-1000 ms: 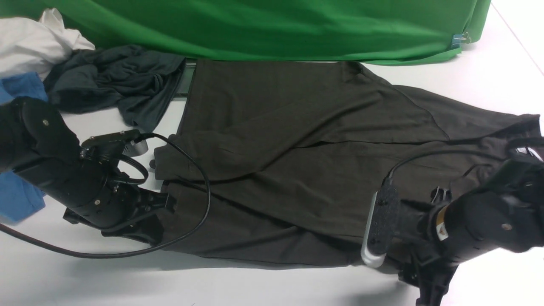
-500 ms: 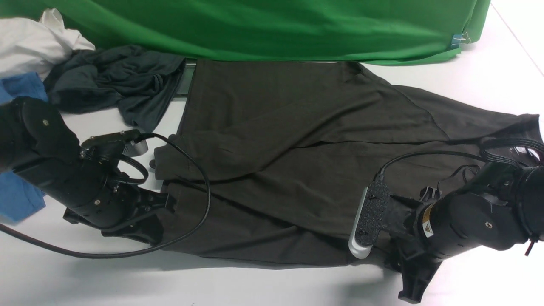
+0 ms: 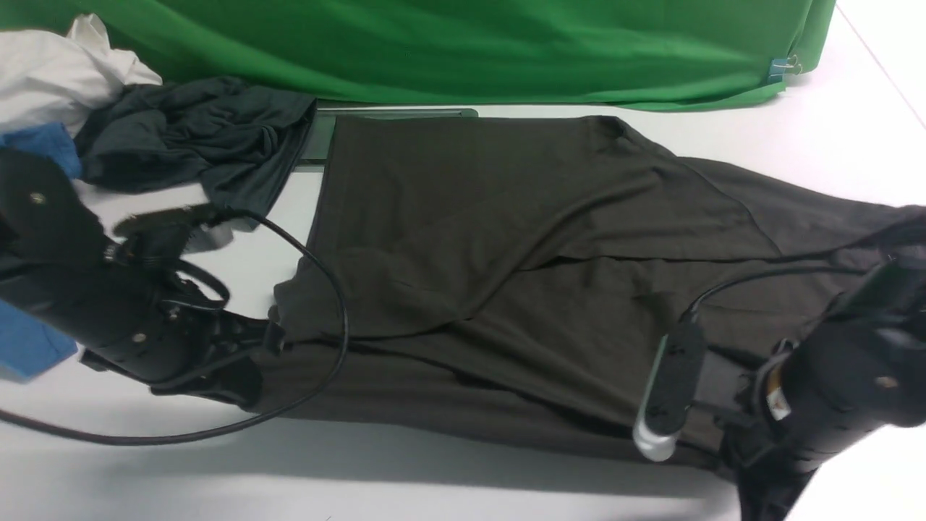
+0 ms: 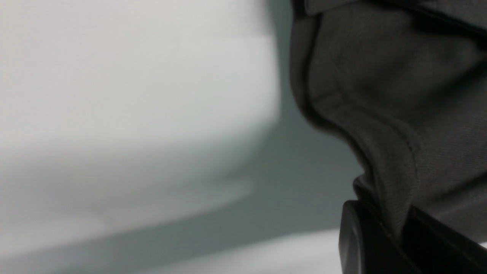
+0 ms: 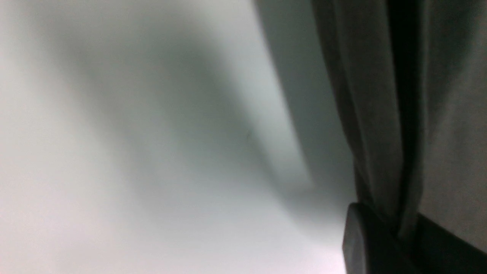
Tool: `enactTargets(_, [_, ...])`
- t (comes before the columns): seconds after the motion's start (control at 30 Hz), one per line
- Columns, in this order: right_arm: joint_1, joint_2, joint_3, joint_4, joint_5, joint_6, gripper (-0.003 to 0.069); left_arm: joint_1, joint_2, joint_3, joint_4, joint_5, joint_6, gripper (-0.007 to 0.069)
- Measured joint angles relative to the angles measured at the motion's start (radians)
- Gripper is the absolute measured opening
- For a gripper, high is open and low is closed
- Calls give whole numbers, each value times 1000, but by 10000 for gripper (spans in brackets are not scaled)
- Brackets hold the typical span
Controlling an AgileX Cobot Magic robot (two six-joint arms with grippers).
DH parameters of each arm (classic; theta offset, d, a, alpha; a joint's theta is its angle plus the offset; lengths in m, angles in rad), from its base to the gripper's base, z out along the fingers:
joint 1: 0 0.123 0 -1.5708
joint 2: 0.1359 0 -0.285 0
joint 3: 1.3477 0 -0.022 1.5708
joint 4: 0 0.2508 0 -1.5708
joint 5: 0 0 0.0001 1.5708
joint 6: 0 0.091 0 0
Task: Fold a long-sleeved shirt on a white desktop.
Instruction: 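Fold the black garment in half by bringing its near edge over to the far edge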
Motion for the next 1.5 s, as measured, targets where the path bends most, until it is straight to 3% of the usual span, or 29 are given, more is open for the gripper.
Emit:
enactTargets(0.3, [0, -206, 2, 75, 120, 24, 38, -2, -179, 81, 14, 74, -40, 39])
enactTargets(0.63, [40, -255, 56, 154, 262, 75, 38, -2, -278, 291, -22, 130, -40, 39])
enactTargets(0.83, [61, -310, 58, 162, 296, 78, 36, -2, -299, 278, -24, 118, -40, 39])
enactTargets(0.97, [42, -302, -61, 108, 356, 79, 36, -2, -299, 193, -5, 103, -34, 39])
enactTargets(1.17, [-95, -171, -322, 47, 325, 47, 36, -2, -204, -55, 47, 59, -35, 39])
enactTargets(1.5, [-228, 185, -702, 46, 245, -61, 36, -3, 206, -462, 175, -38, -34, 39])
